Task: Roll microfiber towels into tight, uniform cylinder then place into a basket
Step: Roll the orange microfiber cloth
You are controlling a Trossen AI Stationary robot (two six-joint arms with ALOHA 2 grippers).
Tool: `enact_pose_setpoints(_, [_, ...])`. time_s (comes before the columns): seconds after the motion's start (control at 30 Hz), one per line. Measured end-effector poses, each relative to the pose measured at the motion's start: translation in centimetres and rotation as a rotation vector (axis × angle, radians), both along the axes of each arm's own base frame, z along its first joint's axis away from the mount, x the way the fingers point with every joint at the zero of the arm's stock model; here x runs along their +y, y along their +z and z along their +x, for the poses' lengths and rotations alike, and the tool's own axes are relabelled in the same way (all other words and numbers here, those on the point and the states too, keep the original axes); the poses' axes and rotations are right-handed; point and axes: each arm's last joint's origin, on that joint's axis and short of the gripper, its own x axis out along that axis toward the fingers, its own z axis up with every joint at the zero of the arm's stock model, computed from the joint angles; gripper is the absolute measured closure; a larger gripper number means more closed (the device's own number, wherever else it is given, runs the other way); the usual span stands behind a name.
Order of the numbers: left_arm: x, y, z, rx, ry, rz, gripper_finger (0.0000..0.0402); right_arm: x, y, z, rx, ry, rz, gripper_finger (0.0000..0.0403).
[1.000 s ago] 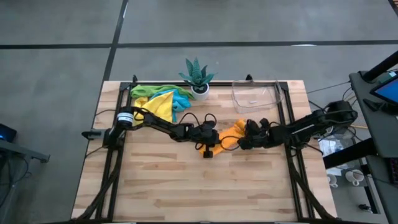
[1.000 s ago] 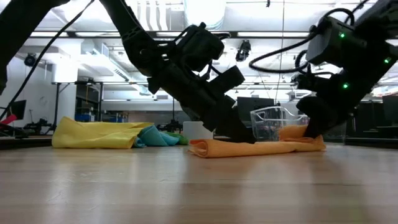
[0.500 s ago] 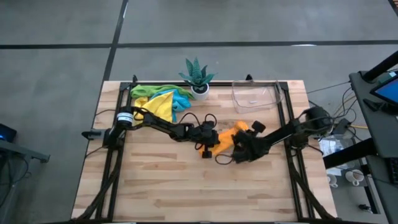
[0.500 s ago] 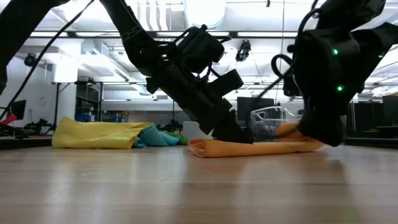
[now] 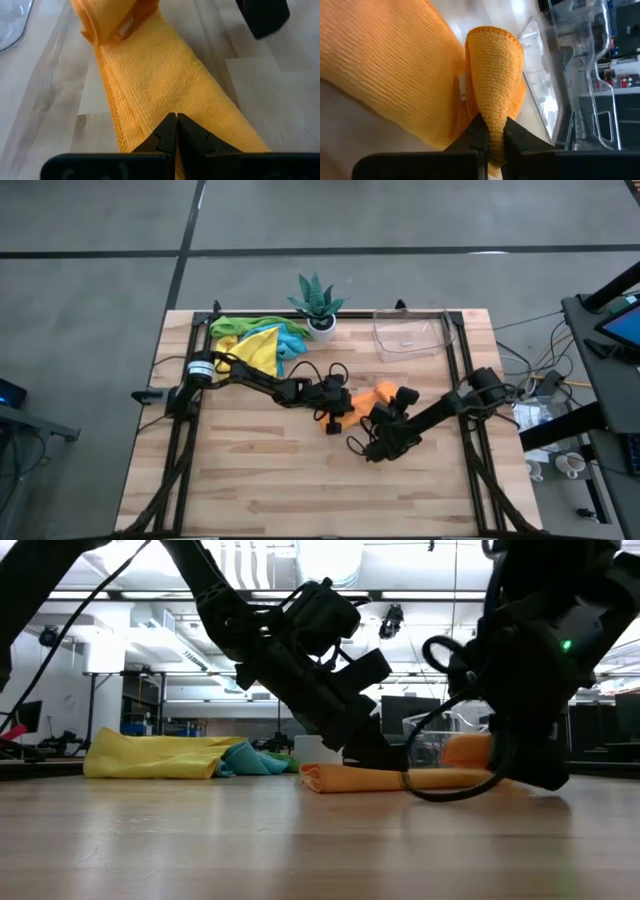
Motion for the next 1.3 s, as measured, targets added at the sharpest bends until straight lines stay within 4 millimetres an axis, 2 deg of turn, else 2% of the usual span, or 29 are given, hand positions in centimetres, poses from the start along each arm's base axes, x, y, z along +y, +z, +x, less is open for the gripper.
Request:
enact_pose_setpoints(0.27, [0.2, 0.8, -0.3, 0.01, 0.019, -0.022, 0.0402, 0.6, -0.6, 1.7, 0.133, 0.081, 0.004, 0.0391])
enact_pose_setpoints(0.5, [0.7, 5.2, -1.0, -0.076, 0.057, -0.03, 0.0402, 0.8, -0.6, 2.1, 0.149, 0.067, 0.057, 0.0391])
enact_pose_setpoints(0.7, [2.8, 8.3, -0.4, -0.173, 0.1, -0.046, 0.0402, 0.7, -0.8, 1.7, 0.116, 0.054, 0.074, 0.0391])
enact_pose_setpoints(0.8, [3.9, 8.3, 0.5, -0.172, 0.056, -0.132, 0.0402, 0.5, -1.1, 1.8, 0.123, 0.072, 0.087, 0.0391])
enact_pose_setpoints(0.9, [4.7, 7.0, 1.3, -0.131, 0.031, -0.192, 0.0402, 0.3, -1.2, 1.8, 0.132, 0.076, 0.092, 0.0391])
enact_pose_setpoints(1.03, [5.8, 6.3, 2.8, -0.11, 0.04, -0.231, 0.0402, 0.3, -0.9, 2.1, 0.133, 0.083, 0.098, 0.0391])
enact_pose_setpoints(1.3, [5.9, 5.7, 4.4, -0.13, 0.029, -0.248, 0.0402, 0.4, -0.7, 2.4, 0.147, 0.102, 0.103, 0.0391])
